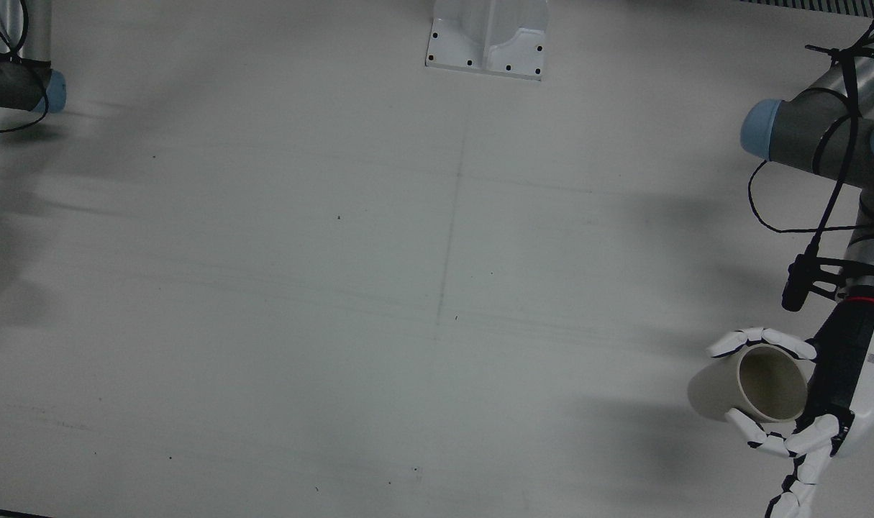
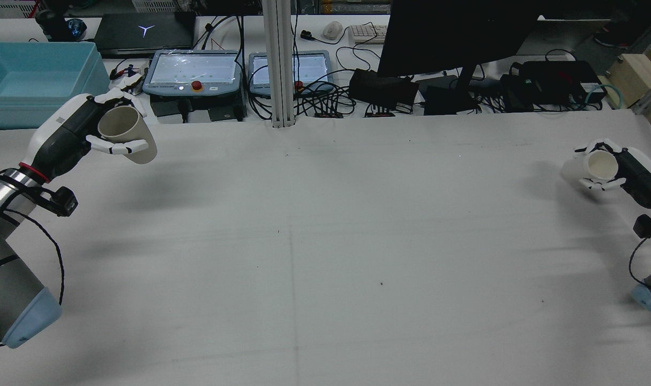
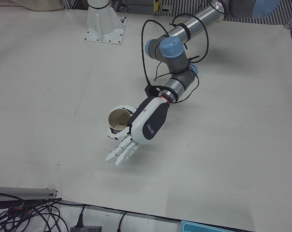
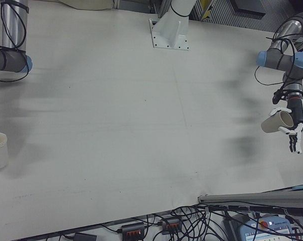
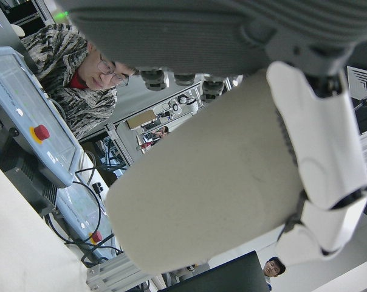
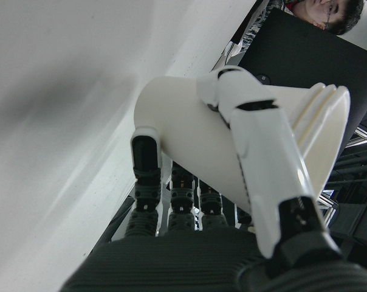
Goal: Pour water
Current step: 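Carry both held cups toward the table center, the right-hand cup higher, then tilt the right-hand cup over the left-hand cup to pour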
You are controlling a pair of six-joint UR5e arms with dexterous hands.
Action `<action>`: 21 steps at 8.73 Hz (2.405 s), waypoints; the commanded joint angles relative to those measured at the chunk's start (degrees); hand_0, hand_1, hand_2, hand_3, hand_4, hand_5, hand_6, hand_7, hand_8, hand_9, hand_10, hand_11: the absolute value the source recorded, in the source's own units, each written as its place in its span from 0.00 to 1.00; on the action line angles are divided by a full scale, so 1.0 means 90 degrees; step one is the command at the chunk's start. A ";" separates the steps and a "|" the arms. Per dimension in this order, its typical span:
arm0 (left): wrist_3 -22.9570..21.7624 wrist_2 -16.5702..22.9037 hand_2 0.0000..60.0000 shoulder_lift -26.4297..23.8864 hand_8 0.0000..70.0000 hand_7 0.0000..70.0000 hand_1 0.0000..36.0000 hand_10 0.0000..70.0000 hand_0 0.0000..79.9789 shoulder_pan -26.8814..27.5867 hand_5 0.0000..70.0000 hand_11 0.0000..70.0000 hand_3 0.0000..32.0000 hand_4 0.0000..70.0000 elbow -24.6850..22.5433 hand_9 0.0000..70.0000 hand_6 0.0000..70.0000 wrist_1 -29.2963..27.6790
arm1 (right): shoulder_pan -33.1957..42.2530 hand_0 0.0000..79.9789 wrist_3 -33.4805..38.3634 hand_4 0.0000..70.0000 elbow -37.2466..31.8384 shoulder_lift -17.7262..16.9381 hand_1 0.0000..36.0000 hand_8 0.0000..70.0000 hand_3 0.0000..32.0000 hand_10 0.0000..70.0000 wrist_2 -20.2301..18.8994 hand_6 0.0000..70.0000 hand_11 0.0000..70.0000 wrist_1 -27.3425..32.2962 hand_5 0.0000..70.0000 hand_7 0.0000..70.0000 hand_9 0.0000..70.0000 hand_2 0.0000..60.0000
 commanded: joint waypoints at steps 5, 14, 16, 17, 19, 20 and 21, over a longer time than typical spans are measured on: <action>0.0150 -0.0039 1.00 -0.0675 0.02 0.10 0.92 0.04 0.59 0.0903 0.68 0.08 0.00 0.49 0.0543 0.02 0.10 0.0528 | 0.0186 1.00 0.0610 0.06 0.0947 -0.0047 1.00 0.36 0.00 0.46 -0.0093 0.29 0.70 -0.1222 0.92 0.48 0.54 0.59; 0.0716 -0.0029 1.00 -0.1836 0.02 0.10 0.94 0.03 0.59 0.1930 0.69 0.08 0.00 0.49 0.1529 0.02 0.10 0.0782 | 0.0022 1.00 -0.0054 0.06 0.4426 0.0176 1.00 0.29 0.00 0.41 -0.0348 0.29 0.65 -0.4847 1.00 0.46 0.43 0.67; 0.0794 -0.0019 1.00 -0.2119 0.02 0.10 0.96 0.03 0.59 0.1950 0.69 0.08 0.00 0.49 0.1559 0.02 0.11 0.1094 | -0.0582 1.00 -0.0113 0.07 0.5129 0.0547 1.00 0.29 0.00 0.40 0.0186 0.30 0.64 -0.5814 1.00 0.48 0.43 0.69; 0.0843 -0.0010 1.00 -0.2227 0.02 0.10 0.97 0.03 0.59 0.1950 0.70 0.08 0.00 0.48 0.1559 0.02 0.11 0.1202 | -0.0827 1.00 -0.0113 0.07 0.5472 0.0636 1.00 0.29 0.00 0.39 0.0460 0.30 0.63 -0.6167 1.00 0.48 0.43 0.71; 0.0853 0.0000 1.00 -0.2665 0.02 0.10 0.98 0.03 0.59 0.1930 0.71 0.07 0.00 0.48 0.1549 0.02 0.11 0.1689 | -0.1228 1.00 -0.0123 0.08 0.5913 0.0879 1.00 0.29 0.00 0.39 0.0754 0.31 0.63 -0.6743 1.00 0.50 0.43 0.75; 0.0969 0.0000 1.00 -0.2851 0.02 0.10 1.00 0.03 0.59 0.1921 0.72 0.08 0.00 0.48 0.1559 0.02 0.11 0.1788 | -0.1375 1.00 -0.0248 0.09 0.6146 0.1035 1.00 0.29 0.00 0.39 0.0930 0.32 0.63 -0.6998 1.00 0.51 0.43 0.76; 0.1203 0.0010 1.00 -0.3056 0.02 0.10 1.00 0.03 0.59 0.1901 0.72 0.08 0.00 0.48 0.1568 0.02 0.11 0.1905 | -0.1473 1.00 -0.0511 0.09 0.6429 0.1211 1.00 0.29 0.00 0.38 0.1038 0.32 0.62 -0.7281 1.00 0.51 0.43 0.78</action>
